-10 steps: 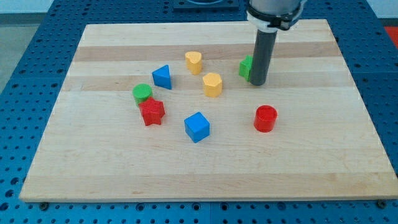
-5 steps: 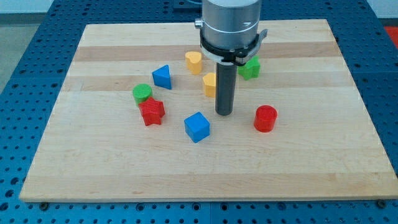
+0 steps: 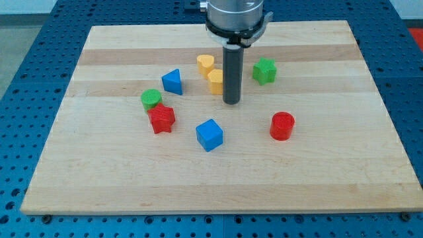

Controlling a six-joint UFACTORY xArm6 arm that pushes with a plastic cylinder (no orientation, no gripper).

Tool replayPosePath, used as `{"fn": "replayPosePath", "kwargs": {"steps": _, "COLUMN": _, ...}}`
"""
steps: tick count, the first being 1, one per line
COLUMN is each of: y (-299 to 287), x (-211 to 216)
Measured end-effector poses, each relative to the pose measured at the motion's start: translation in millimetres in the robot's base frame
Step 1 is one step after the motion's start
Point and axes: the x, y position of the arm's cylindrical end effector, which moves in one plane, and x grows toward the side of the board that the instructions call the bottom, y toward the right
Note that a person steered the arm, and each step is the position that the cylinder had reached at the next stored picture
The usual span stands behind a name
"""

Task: Push the yellow hexagon closer to the yellow heart

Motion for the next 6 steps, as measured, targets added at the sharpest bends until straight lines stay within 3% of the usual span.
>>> {"fn": "replayPosePath", "kwargs": {"steps": 2, "y": -34.8, "x": -10.0}}
{"fn": "replayPosePath", "kwargs": {"steps": 4, "y": -28.3, "x": -42.2}}
{"fn": "replayPosePath", "kwargs": {"steps": 6, "y": -28.3, "x": -42.5}}
